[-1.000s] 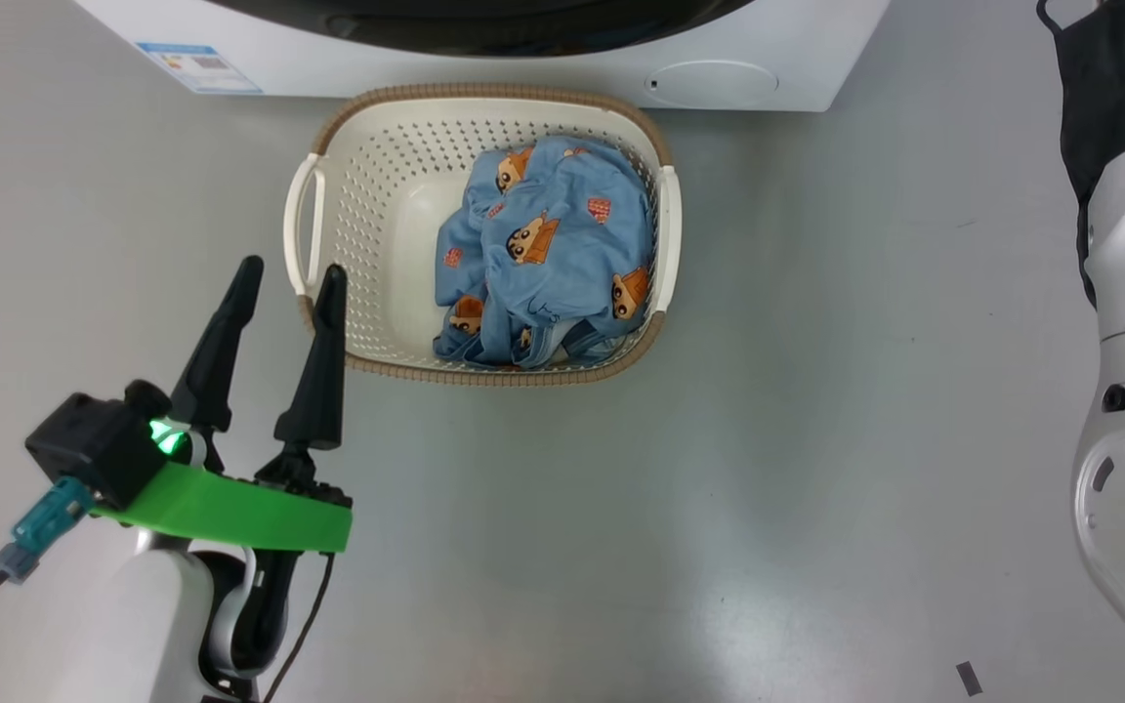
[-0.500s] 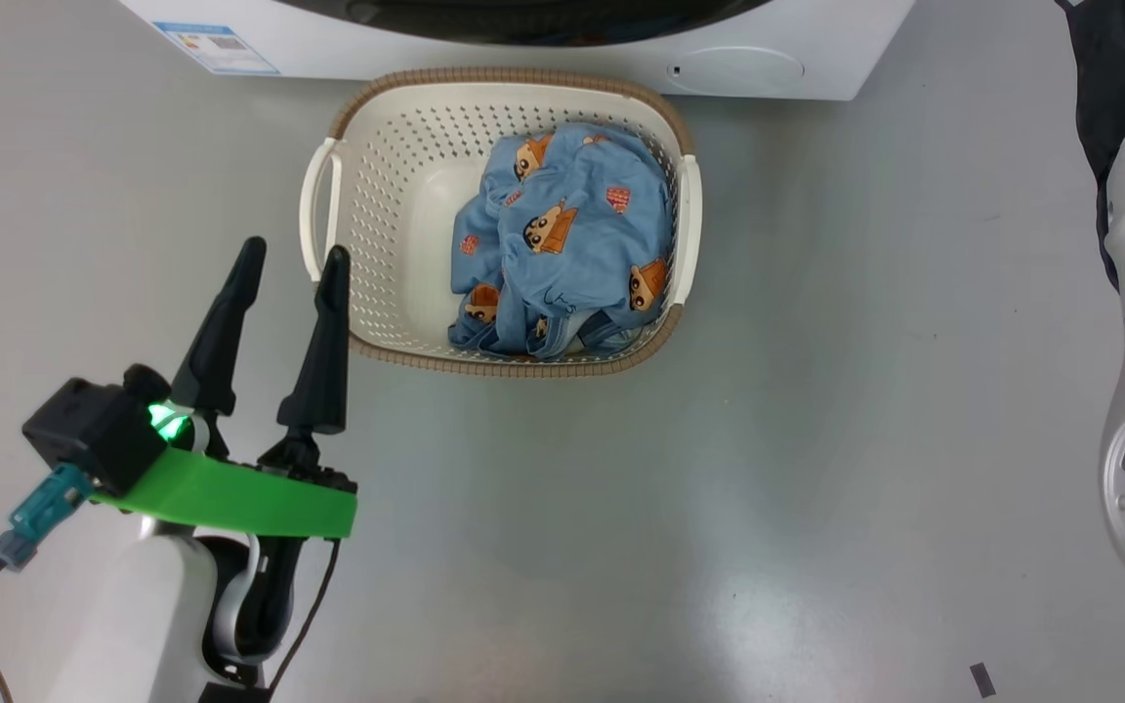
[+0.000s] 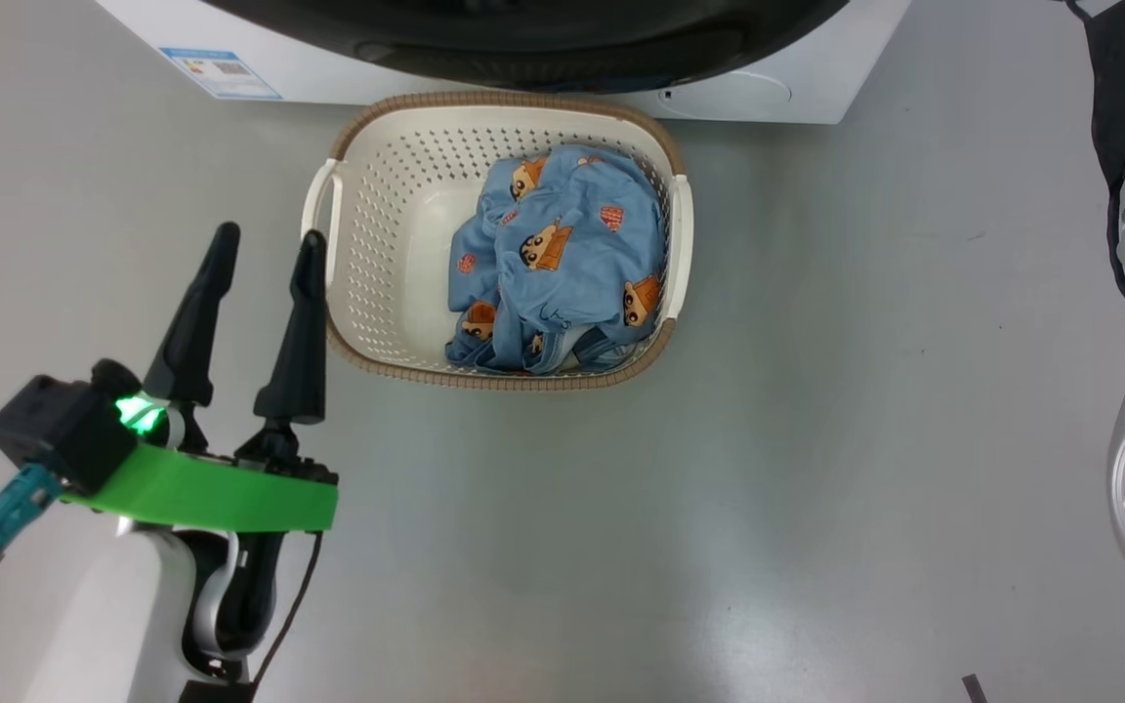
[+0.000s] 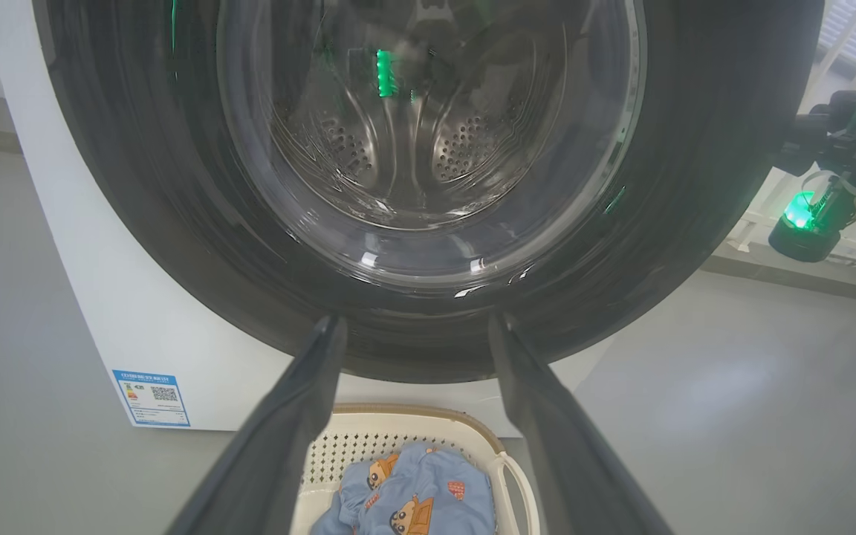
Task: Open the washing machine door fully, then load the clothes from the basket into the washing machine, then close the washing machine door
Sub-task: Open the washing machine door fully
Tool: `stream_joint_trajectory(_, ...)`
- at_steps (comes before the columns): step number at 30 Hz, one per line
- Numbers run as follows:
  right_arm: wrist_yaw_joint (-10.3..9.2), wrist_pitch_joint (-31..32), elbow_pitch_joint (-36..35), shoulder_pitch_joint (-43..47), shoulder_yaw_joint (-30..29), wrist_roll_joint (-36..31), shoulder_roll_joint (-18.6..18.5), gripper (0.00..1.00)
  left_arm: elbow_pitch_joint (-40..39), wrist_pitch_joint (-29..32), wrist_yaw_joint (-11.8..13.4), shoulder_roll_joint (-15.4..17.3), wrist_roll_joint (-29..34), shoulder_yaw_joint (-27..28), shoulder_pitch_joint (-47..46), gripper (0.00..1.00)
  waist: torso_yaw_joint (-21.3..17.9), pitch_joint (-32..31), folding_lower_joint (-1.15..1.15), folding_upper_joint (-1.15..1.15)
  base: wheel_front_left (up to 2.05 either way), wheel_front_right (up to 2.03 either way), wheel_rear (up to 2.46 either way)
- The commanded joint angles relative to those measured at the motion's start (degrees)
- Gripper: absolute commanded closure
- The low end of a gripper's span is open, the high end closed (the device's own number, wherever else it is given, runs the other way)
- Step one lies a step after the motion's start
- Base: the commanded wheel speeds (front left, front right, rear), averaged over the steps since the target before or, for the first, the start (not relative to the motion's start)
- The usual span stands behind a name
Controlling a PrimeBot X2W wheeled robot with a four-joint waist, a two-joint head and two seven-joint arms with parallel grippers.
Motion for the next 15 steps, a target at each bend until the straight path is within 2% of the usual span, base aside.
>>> stream_joint_trajectory(1, 0.21, 1.98, -2.23, -0.16, 0.21, 0.71, 3.25, 1.0, -1.81, -0.36, -0.15, 2.08, 0.31, 2.48, 0.28, 0.0, 0.12, -0.11, 0.0, 0.0, 0.0, 0.0, 0.0)
stream_joint_trajectory(15, 0.21, 13.64, -1.95, 3.43, 0.35, 1.52, 3.25, 1.0, -2.29, -0.36, -0.15, 2.23, 0.65, 3.32, 1.59, 0.0, -0.42, -1.79, 0.0, 0.0, 0.0, 0.0, 0.0)
